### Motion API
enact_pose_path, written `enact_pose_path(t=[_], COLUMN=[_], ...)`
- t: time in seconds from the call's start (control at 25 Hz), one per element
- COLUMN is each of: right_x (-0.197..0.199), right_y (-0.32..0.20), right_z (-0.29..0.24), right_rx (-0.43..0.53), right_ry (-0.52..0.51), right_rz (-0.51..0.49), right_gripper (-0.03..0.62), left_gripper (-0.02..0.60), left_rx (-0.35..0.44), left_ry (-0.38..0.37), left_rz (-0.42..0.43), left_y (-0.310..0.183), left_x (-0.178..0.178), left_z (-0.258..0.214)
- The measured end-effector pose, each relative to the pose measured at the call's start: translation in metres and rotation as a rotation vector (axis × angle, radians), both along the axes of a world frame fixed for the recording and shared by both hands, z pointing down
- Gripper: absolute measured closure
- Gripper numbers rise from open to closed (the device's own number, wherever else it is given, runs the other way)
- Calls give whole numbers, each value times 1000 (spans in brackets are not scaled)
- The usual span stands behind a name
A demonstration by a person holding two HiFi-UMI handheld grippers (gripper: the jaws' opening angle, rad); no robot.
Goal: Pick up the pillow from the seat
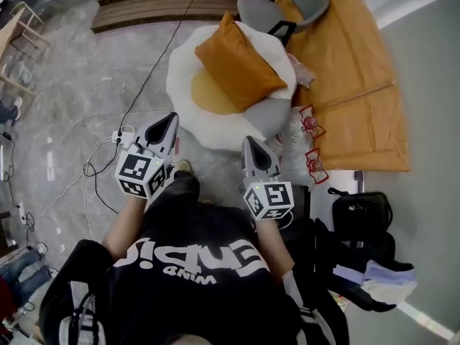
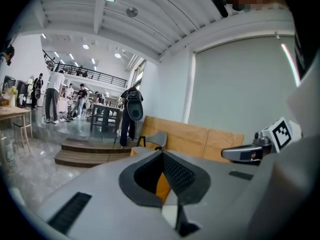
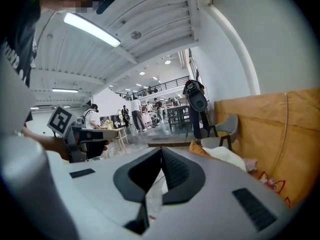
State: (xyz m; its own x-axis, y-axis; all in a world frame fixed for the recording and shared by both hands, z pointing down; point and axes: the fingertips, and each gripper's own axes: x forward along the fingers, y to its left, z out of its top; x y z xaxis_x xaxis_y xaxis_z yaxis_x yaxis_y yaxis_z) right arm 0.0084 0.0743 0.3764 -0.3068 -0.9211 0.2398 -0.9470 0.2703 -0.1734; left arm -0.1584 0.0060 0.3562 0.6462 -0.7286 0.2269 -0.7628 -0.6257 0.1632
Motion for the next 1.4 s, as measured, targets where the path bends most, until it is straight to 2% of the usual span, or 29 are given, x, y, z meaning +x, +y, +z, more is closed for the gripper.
enact_pose_path(t=[0.28,0.56,1.08,1.2,1.4], right_x=[-7,-1,54,74,122], right_y=[-47,-67,-122,-138,-160], right_z=[-7,-6,-9,-9,-2], right_rx=[10,-12,-1,-2,-10], right_ry=[8,22,12,13,4], right_rz=[83,146,164,163,184], right_gripper=[572,572,572,572,572], left_gripper=[574,574,574,574,574], left_rx=[4,-17,-19,-20,38], left_ry=[14,32,15,28,56], left_rz=[83,125,121,133,162], left_y=[-52,-87,-138,-154,-184], left_x=[-3,2,47,66,110], left_z=[-5,-3,-4,-9,-15])
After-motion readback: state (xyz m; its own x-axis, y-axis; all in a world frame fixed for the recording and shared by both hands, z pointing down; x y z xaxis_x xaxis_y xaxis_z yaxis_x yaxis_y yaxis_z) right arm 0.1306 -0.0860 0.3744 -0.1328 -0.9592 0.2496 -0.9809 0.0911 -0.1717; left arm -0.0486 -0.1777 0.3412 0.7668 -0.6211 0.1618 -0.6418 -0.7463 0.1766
